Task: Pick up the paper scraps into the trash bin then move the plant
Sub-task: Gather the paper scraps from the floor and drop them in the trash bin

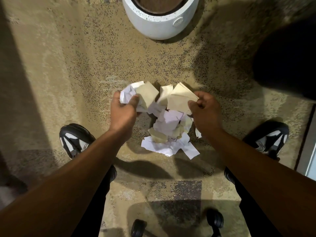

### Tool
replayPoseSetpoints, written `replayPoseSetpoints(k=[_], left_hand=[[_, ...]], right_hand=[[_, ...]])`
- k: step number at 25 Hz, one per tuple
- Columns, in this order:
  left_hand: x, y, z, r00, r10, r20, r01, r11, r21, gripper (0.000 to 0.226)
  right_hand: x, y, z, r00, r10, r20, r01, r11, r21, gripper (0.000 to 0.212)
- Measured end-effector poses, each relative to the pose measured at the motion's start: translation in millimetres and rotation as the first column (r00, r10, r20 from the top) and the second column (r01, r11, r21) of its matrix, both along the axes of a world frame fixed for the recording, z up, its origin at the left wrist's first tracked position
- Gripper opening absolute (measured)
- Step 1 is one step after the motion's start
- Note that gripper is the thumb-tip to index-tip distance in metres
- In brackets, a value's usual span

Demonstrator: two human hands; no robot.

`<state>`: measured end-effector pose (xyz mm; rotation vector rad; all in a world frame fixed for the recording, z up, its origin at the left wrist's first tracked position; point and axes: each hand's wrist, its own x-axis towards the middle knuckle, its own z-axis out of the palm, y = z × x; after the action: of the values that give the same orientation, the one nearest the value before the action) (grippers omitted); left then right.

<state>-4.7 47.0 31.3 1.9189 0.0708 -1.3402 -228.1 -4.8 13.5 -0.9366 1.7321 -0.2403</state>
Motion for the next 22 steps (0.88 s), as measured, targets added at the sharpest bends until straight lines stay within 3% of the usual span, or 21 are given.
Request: replayPoseSetpoints(k=[3, 7, 12, 14, 17, 22], left_hand=[[-17.5, -1.8, 13.3, 0.972, 0.051, -0.231, -0.043, 0.998, 0.039, 0.025], [-39.2, -20.5, 44.7, 0.924, 0.047, -0.379, -0.063, 0.998, -0.03, 0.016], [-66.2, -51.2, 118.3, 0.805, 0.001, -0.594, -0.096, 0.987, -0.129, 0.051], [-79.8, -67.6, 151.6, 0.771, -0.041, -0.635, -0.133, 0.966, -0.224, 0.05], [-114.3, -97.5, 198.0, 0.739, -0.161, -0.654, -0.091, 0.938, -0.335, 0.042], [-180.5, -155.2, 222.4, 0.755, -0.264, -0.6, 0.021, 0.925, -0.38, 0.047]], right_hand=[[6.1, -8.7, 15.8, 0.97, -0.194, 0.146, 0.177, 0.977, 0.119, 0.025], [8.7, -16.0, 58.0, 0.939, -0.304, 0.161, 0.281, 0.948, 0.152, 0.018], [3.3, -23.5, 151.7, 0.857, -0.456, 0.239, 0.424, 0.889, 0.172, 0.008], [3.5, -25.8, 192.9, 0.73, -0.612, 0.304, 0.555, 0.79, 0.26, 0.007], [-4.6, -41.4, 248.6, 0.441, -0.76, 0.477, 0.705, 0.622, 0.341, 0.021], [-50.8, -90.2, 270.7, 0.257, -0.792, 0.555, 0.834, 0.471, 0.287, 0.023]])
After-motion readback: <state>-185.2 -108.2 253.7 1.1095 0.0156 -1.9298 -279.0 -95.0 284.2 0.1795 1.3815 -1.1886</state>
